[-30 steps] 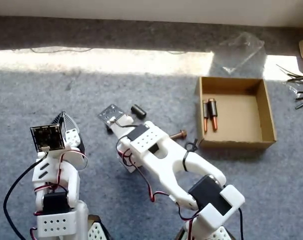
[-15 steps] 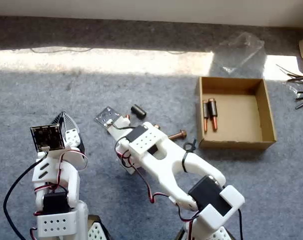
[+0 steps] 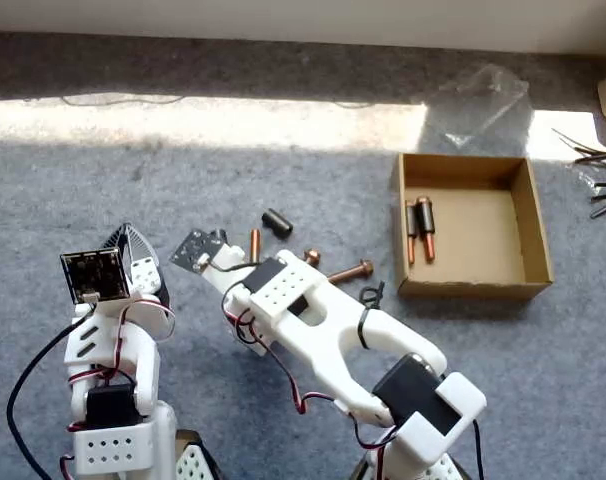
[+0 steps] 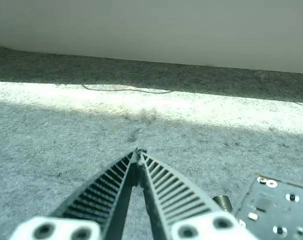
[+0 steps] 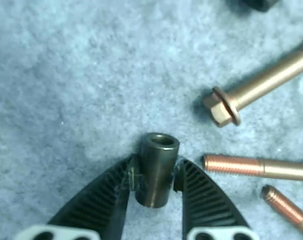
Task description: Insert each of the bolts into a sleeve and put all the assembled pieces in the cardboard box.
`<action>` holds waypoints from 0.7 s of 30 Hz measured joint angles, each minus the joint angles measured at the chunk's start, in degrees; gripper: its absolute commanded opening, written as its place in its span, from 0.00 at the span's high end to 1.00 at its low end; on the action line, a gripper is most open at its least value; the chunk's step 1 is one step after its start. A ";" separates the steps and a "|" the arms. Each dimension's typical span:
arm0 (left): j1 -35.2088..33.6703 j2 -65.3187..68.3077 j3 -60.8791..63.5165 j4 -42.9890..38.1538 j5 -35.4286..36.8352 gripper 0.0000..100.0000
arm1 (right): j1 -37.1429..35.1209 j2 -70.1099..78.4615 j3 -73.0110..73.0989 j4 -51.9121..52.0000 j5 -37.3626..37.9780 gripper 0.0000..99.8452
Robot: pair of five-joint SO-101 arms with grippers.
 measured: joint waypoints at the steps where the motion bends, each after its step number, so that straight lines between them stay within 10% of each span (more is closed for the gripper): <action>1: 0.00 0.00 0.00 0.00 0.00 0.99 | 0.00 0.00 0.00 0.00 0.18 0.90; 21: 0.00 0.00 0.00 0.00 0.00 0.99 | 0.00 0.09 0.53 -0.97 0.44 1.00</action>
